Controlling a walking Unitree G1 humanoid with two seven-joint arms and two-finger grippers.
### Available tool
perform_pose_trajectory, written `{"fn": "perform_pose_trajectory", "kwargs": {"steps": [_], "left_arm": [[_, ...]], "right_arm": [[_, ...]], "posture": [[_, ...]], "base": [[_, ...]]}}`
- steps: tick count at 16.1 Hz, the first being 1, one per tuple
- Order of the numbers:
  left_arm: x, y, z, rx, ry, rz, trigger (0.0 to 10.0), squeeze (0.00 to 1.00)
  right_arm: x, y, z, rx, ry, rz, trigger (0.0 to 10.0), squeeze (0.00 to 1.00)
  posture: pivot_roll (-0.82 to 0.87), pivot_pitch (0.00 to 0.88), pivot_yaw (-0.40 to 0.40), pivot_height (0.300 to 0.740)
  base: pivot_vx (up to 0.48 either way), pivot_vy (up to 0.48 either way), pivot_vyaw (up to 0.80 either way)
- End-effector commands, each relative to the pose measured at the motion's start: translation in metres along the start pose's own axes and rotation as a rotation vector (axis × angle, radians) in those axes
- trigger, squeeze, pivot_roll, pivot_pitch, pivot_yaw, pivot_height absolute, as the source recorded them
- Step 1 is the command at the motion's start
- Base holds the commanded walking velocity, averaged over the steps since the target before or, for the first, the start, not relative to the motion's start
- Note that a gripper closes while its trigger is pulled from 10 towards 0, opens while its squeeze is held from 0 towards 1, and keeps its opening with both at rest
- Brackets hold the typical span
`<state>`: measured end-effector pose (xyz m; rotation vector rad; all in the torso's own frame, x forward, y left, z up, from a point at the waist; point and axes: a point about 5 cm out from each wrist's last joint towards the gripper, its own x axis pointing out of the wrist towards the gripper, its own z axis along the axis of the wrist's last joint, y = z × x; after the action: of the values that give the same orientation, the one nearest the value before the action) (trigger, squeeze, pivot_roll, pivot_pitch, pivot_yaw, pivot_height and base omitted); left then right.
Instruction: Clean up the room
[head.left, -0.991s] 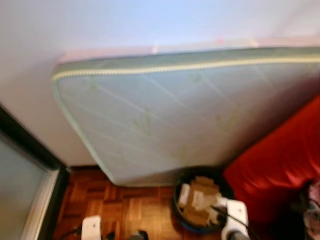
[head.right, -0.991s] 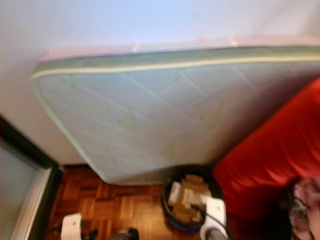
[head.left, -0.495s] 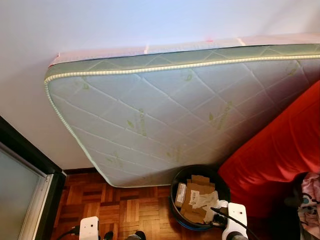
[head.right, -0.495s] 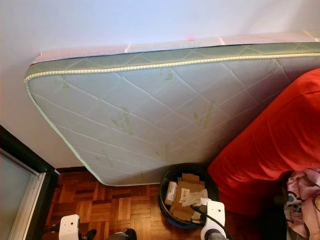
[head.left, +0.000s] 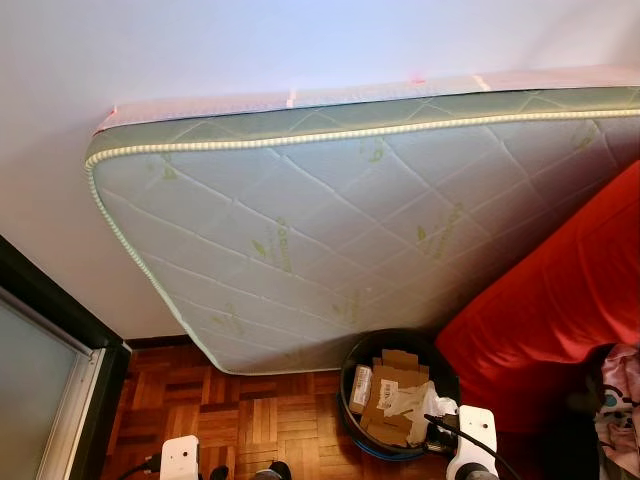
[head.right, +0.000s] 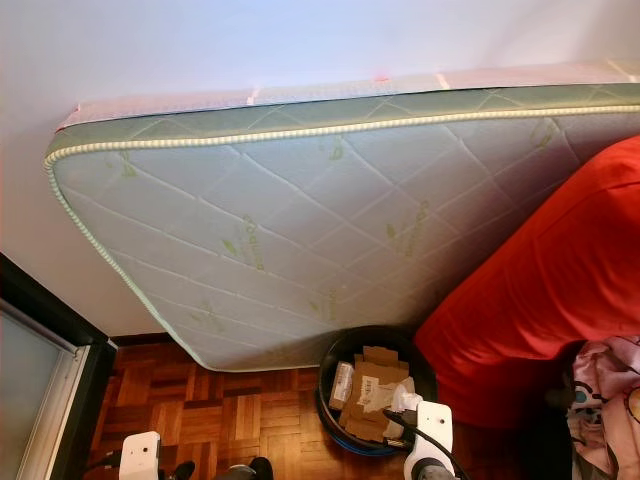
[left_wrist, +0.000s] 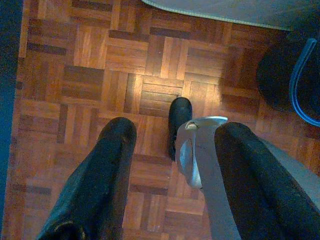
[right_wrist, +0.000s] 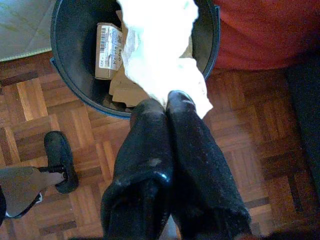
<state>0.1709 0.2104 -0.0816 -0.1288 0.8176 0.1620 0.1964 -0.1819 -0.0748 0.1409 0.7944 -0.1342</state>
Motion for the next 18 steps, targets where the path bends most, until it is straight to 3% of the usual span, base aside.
{"fn": "perform_pose_trajectory", "kwargs": {"steps": [1,7,18], "left_arm": [[-0.0048,0.0059,-0.0139,-0.011,0.050,0.010,10.0,0.00],[-0.0082,0.0146,-0.0184,-0.017,0.056,0.019,10.0,0.00],[-0.0080,0.0131,-0.0181,-0.024,0.050,0.014,10.0,0.00]], "right_arm": [[-0.0021,-0.0022,-0.0083,0.006,0.032,-0.008,10.0,0.00],[-0.0025,-0.0027,-0.0095,0.007,0.036,-0.008,10.0,0.00],[-0.0008,0.0000,-0.0037,0.007,0.015,0.009,10.0,0.00]], "posture": [[0.03,0.156,0.007,0.740],[0.03,0.159,0.008,0.740],[0.03,0.160,0.005,0.740]], "base": [[0.000,0.000,0.00],[0.251,0.000,0.00],[0.285,0.000,0.00]]}}
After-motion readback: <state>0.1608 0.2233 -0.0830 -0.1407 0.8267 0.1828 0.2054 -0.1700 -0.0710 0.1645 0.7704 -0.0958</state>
